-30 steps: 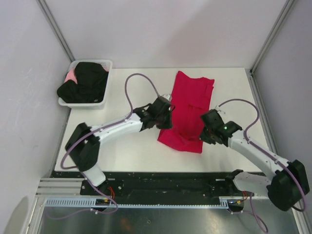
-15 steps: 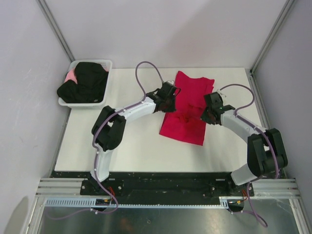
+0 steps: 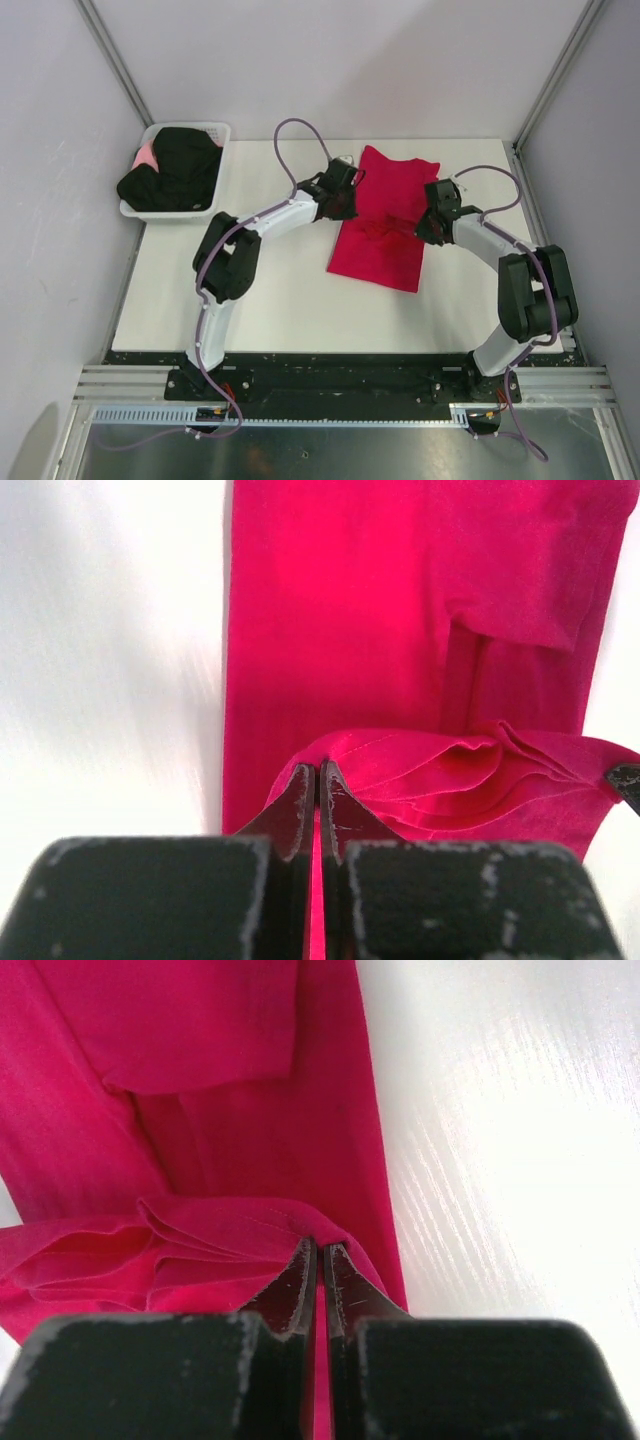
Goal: Fold and stack the t-shirts
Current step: Fold the folded rectangular tshirt in 1/3 of the way
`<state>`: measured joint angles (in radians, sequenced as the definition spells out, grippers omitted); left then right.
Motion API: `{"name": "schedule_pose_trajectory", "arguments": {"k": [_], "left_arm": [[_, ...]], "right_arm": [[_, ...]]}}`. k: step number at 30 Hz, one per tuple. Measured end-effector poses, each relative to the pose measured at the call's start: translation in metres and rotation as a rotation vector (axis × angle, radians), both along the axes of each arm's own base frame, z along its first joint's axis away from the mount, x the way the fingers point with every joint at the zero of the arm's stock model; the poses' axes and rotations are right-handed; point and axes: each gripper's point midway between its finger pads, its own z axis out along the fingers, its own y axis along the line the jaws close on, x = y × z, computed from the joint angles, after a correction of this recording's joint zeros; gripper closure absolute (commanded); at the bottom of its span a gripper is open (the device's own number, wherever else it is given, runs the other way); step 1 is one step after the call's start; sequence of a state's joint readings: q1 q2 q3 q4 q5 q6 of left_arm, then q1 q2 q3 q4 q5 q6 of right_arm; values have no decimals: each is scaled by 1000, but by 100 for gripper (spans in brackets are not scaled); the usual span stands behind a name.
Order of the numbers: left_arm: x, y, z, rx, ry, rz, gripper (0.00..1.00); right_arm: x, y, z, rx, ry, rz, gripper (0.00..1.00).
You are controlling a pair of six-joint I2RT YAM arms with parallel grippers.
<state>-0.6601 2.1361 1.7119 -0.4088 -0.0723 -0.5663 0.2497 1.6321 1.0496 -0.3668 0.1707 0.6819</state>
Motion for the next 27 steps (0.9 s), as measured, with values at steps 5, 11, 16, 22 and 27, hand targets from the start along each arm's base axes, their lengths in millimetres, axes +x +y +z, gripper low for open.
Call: {"name": "schedule_pose_trajectory", "arguments": {"k": [5, 11, 16, 22, 27], "left_arm": [[6, -4, -1, -1, -7, -9, 100], [9, -2, -11, 14, 1, -16, 100], [13, 2, -13, 13, 6, -8, 90], [20, 9, -11, 16, -2, -12, 31], [27, 19, -11, 28, -12, -9, 33]], "right_arm": [[1, -4, -5, 0, 13, -6, 100], [4, -7, -10, 8, 21, -7, 100], [6, -8, -15, 12, 31, 0, 93], [10, -11, -10, 10, 19, 12, 61], [18, -13, 9, -9, -21, 32, 58]]}}
